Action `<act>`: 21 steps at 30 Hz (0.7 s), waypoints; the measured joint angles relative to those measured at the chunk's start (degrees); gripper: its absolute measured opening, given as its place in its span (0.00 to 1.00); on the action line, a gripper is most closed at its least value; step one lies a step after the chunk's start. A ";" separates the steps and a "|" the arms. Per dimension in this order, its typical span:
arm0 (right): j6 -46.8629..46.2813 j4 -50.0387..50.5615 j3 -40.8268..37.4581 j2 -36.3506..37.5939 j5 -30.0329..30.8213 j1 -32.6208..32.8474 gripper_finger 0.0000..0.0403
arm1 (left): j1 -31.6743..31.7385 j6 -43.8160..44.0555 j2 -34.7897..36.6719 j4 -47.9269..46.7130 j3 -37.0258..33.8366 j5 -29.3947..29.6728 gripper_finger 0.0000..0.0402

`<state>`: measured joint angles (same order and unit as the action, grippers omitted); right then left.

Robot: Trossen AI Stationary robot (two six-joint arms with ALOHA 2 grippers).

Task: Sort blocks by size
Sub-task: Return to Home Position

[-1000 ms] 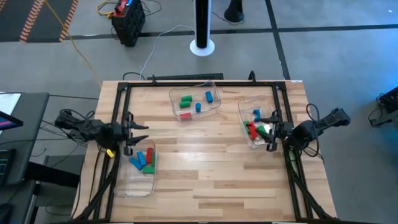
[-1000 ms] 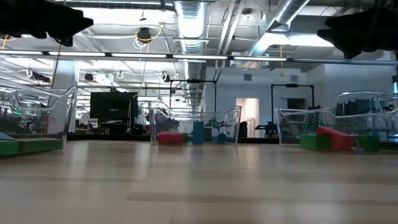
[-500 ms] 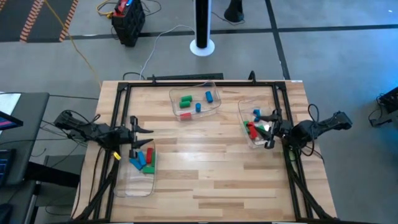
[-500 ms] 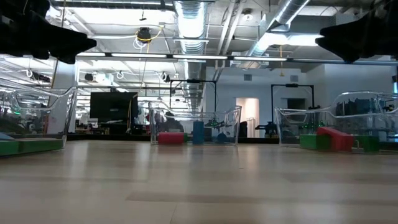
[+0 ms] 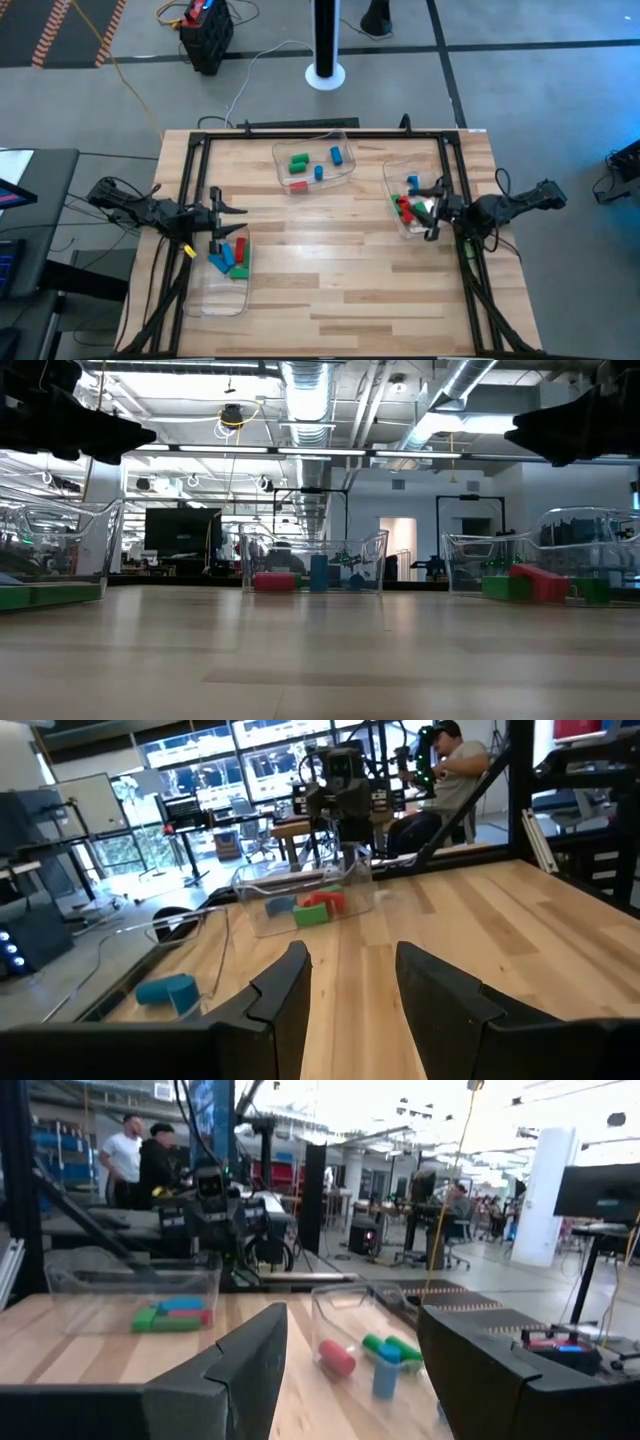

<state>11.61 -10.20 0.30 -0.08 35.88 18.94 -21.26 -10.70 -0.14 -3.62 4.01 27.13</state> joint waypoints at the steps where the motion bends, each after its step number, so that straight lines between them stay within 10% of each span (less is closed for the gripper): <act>1: -0.36 0.55 0.00 -0.01 0.02 0.00 0.63 | 0.00 -0.29 0.00 -0.01 0.01 -0.25 0.35; 21: -2.68 1.23 -0.04 0.00 6.30 0.02 0.63 | 0.00 -0.65 0.00 0.14 -0.15 -1.31 0.35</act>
<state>8.93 -8.97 0.25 -0.08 42.18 18.96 -21.26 -11.35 -0.14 -3.49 3.86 25.82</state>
